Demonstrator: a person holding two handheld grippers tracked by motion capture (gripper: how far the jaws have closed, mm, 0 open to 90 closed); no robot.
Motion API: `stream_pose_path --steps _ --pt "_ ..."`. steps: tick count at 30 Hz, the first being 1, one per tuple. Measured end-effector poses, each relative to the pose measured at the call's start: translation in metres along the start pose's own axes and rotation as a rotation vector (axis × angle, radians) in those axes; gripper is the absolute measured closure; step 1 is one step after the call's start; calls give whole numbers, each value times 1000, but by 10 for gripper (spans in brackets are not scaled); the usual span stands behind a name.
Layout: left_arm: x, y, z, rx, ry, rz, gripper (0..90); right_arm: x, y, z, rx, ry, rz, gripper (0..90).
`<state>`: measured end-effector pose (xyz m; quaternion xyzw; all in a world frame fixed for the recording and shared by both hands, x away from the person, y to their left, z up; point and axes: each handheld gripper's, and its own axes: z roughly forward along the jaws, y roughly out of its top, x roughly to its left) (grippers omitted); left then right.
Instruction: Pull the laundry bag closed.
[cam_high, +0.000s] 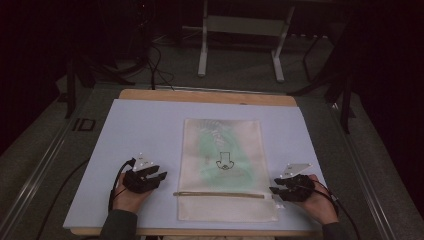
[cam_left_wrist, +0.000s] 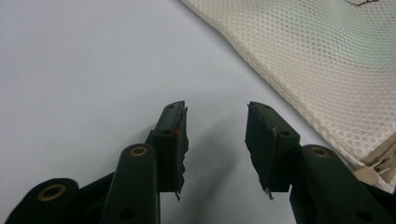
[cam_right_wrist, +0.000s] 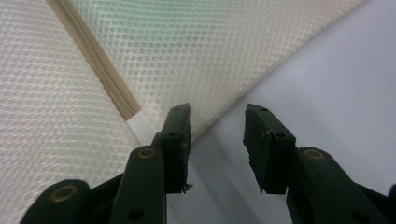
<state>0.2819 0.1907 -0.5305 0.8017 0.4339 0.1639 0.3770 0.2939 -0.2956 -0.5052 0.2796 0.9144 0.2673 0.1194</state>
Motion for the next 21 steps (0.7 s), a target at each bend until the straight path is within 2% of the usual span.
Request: stream_pose_path --steps 6,13,21 --pt "-1 0 0 1 -4 3 579 3 11 -5 23 2 -36 642" --pt "-3 0 0 -10 -14 14 579 9 27 -7 23 44 -71 673" --pt "-3 0 1 -6 -32 13 587 19 43 2 43 92 -138 689"
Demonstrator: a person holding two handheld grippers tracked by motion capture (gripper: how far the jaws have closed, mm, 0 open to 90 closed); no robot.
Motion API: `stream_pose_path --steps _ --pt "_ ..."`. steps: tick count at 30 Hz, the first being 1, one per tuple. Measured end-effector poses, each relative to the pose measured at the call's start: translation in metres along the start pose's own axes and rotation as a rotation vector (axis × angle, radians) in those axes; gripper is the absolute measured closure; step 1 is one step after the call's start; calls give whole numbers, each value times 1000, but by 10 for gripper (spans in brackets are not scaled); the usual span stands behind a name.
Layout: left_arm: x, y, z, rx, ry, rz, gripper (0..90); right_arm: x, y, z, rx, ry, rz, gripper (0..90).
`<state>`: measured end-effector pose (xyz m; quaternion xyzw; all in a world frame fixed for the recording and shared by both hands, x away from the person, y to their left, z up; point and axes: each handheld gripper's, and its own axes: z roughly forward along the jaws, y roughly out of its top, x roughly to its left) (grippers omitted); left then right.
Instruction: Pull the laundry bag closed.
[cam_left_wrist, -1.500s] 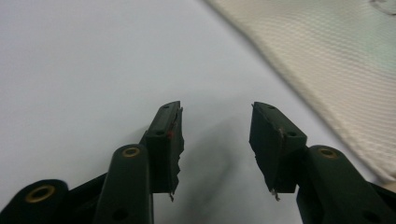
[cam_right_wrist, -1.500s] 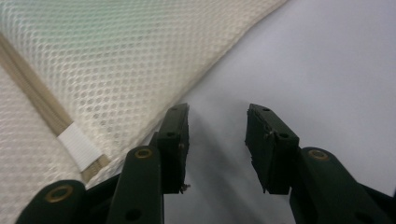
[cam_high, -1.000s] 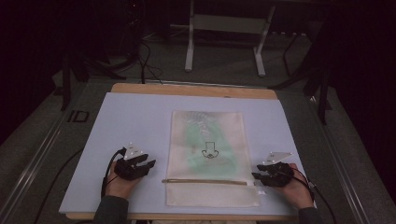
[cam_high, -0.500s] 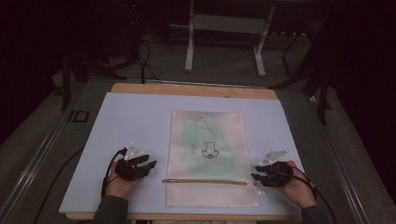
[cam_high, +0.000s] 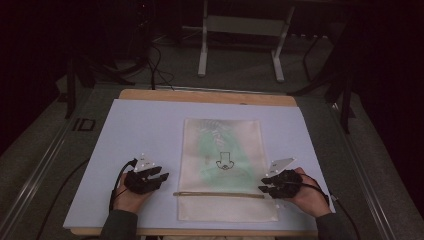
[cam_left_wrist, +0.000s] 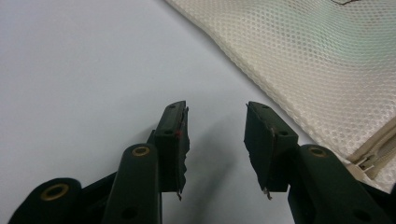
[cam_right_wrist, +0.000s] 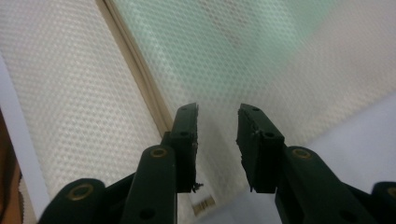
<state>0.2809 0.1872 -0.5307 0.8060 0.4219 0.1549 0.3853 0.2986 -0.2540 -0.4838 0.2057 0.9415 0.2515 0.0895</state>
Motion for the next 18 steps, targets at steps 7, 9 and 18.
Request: stream_pose_path --steps 7,9,18 --pt "-2 0 0 -1 -5 9 588 5 17 6 8 31 -41 695" --pt "-2 0 0 -2 -5 7 588 6 21 7 11 38 -45 693" --pt "-3 0 0 -2 -9 15 588 11 38 11 23 60 -85 688"
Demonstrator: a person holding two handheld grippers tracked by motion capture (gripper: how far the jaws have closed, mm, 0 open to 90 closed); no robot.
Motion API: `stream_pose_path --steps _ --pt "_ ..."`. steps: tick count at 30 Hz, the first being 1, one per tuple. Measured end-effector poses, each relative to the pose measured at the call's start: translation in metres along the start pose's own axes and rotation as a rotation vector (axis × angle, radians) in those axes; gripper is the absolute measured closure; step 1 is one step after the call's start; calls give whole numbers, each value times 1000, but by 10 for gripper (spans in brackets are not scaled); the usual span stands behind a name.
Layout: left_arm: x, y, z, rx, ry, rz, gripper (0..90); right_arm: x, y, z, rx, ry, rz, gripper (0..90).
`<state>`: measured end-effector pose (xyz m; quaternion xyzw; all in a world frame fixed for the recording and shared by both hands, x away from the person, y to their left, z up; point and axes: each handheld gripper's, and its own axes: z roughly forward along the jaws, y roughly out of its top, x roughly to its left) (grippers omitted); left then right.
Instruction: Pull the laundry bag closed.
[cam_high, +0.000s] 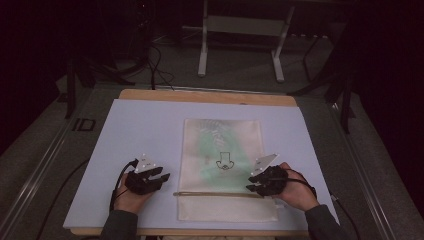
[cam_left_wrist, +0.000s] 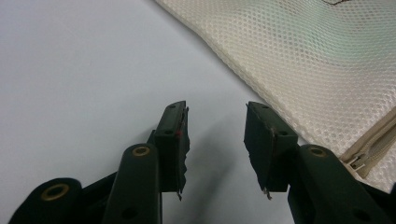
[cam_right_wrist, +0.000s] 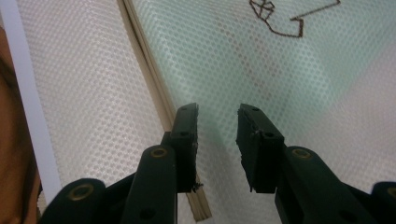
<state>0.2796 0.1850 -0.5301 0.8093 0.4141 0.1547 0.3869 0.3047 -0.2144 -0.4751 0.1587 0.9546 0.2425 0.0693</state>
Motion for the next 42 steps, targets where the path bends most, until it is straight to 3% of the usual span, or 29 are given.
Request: stream_pose_path --steps 42 --pt "0 0 -2 -7 -13 2 590 24 71 32 25 89 -140 709"
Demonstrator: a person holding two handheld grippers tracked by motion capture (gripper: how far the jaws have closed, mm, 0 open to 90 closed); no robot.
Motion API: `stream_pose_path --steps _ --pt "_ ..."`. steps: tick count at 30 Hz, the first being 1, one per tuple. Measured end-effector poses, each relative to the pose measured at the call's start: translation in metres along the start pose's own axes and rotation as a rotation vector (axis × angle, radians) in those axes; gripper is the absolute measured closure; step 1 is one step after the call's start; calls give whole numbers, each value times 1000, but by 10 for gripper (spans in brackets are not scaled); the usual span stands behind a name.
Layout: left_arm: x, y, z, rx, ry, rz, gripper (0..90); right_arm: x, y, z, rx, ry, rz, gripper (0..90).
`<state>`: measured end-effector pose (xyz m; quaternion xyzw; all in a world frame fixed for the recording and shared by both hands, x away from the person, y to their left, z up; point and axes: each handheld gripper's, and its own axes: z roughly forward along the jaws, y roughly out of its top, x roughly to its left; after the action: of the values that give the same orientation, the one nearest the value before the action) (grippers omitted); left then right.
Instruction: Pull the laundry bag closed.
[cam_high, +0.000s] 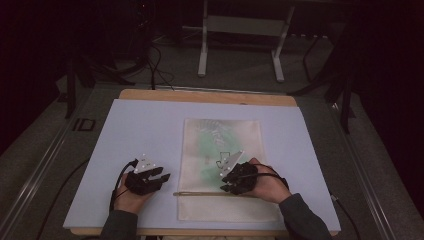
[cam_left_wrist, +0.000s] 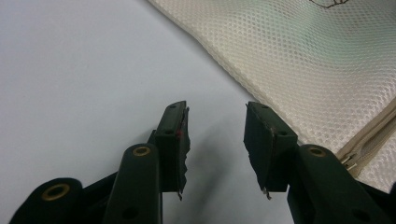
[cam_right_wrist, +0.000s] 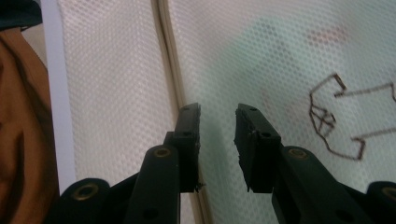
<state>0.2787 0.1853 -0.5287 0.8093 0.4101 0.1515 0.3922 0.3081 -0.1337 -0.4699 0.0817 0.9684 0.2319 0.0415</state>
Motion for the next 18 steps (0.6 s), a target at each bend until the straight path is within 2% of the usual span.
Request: stream_pose_path --steps 18 --pt "0 0 0 -2 -5 -1 592 13 35 25 -2 53 -64 727"
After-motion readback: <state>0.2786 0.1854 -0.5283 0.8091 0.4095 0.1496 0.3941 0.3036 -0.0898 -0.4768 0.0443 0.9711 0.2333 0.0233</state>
